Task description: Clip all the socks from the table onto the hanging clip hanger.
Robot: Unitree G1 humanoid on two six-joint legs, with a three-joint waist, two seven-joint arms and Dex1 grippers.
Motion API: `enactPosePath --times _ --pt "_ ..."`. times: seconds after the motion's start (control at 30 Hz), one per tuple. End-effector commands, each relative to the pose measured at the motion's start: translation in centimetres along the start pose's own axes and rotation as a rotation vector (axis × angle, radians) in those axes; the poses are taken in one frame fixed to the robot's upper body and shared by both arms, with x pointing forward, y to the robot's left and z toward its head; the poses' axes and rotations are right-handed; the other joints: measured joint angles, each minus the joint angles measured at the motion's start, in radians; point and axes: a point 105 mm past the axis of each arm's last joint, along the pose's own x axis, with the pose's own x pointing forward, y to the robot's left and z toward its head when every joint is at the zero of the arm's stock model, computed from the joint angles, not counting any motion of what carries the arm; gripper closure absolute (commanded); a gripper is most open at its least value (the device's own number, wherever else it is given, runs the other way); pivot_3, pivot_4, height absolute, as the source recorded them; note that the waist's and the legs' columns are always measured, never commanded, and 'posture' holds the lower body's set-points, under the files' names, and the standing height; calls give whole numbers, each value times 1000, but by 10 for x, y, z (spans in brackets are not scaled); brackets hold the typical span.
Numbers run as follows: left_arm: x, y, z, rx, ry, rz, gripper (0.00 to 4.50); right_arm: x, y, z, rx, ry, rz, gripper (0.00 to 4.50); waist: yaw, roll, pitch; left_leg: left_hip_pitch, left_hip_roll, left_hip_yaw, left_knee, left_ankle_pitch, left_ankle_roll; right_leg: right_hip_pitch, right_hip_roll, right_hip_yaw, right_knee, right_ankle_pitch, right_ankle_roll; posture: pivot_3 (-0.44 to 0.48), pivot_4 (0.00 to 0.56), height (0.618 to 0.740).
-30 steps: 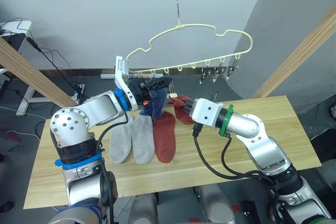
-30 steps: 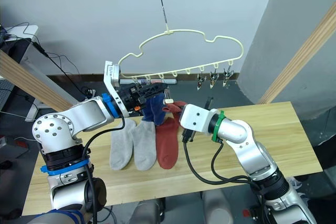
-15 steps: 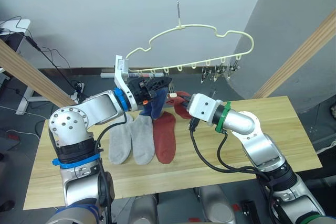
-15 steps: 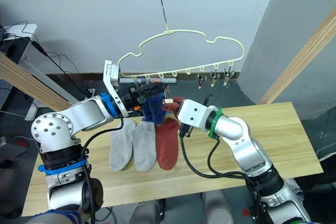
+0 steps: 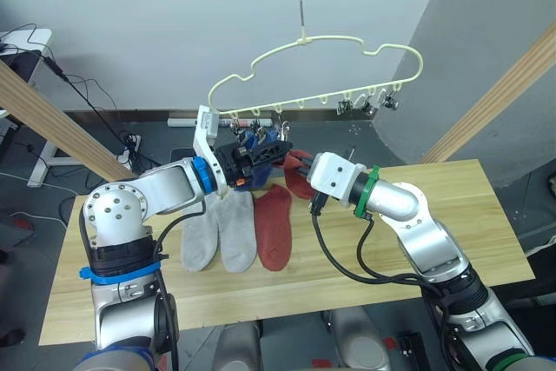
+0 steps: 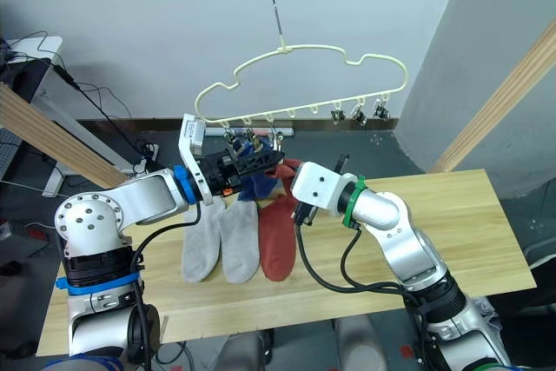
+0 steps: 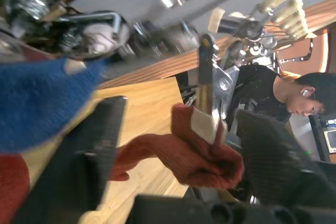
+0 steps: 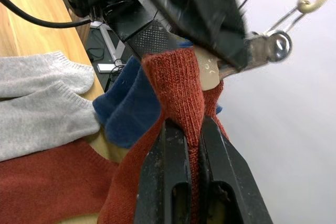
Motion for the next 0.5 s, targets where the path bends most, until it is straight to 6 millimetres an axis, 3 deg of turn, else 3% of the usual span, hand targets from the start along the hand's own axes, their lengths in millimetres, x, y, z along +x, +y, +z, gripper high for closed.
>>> enactPosePath --times 0.03,0.13,0.37,0.43,0.5 --pt "-17 -24 7 129 -3 -66 0 -1 -1 3 33 -17 3 3749 1 0 0 0 0 0 0 0 0 -1 0 0 0 0 0 -124 298 740" --pt "-29 -30 2 239 43 -61 0 -3 2 -4 86 0 28 2687 10 0 0 -1 0 1 -1 0 0 -3 0 0 1 0 0 -116 292 740" --pt "-45 -18 -16 420 139 7 0 -21 6 -24 172 64 46 189 26 0 0 -3 0 2 -2 0 0 -6 0 1 0 0 -1 -99 286 740" --pt "-46 -22 -14 450 92 -13 0 -38 8 -38 224 121 41 14 36 0 0 -5 0 2 -1 0 0 -7 0 1 1 0 -1 -94 280 740" --pt "-46 -17 -16 561 40 72 0 -55 9 -49 316 169 -16 14 47 0 0 -6 0 1 -1 0 0 -8 0 0 0 0 -1 -96 278 740"
